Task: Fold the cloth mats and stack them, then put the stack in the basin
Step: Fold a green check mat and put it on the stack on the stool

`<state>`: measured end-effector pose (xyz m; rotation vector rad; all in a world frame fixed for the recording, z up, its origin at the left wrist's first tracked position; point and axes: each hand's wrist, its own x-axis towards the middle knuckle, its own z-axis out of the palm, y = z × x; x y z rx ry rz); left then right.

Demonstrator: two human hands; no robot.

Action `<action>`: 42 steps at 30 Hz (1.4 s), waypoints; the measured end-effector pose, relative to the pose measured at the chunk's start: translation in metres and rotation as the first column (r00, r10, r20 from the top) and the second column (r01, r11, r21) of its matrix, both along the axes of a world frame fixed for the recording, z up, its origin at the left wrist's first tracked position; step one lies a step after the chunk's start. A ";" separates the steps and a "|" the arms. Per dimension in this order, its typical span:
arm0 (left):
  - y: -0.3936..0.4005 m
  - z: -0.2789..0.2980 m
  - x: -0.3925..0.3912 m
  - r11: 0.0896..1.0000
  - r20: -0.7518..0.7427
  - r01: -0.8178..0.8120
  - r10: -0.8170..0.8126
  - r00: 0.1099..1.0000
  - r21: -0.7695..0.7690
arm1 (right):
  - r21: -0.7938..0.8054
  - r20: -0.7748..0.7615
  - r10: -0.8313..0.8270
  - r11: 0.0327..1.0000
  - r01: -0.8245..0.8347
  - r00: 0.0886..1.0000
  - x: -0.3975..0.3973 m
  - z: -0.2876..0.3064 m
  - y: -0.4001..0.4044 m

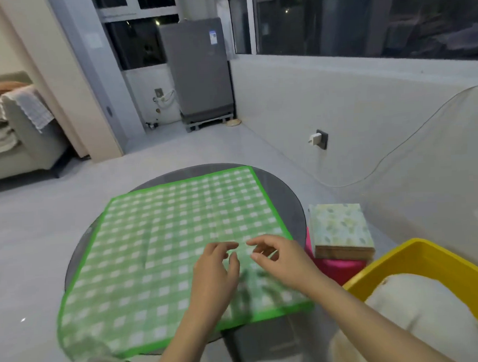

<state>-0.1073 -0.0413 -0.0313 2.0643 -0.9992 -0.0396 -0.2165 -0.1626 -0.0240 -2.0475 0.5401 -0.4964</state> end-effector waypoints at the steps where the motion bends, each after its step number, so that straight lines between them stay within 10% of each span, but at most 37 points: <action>1: 0.012 -0.005 0.003 0.999 -0.019 -0.012 0.013 1.000 0.035 | -0.005 -0.027 0.026 1.000 -0.026 0.999 0.001 -0.006 0.008; 17: 0.086 -0.034 0.018 0.954 -0.125 0.211 -0.187 0.974 0.212 | -0.292 -0.268 0.243 0.902 -0.318 0.932 -0.001 -0.032 0.035; 30: 0.086 -0.026 0.022 0.964 -0.319 0.240 -0.192 0.928 0.116 | -0.343 -0.182 0.142 0.918 -0.198 0.973 0.012 -0.034 0.039; 42: 0.087 0.040 0.033 0.984 -0.042 0.040 -0.034 0.999 0.171 | -0.238 -0.118 0.081 0.965 -0.107 0.990 0.005 0.024 0.027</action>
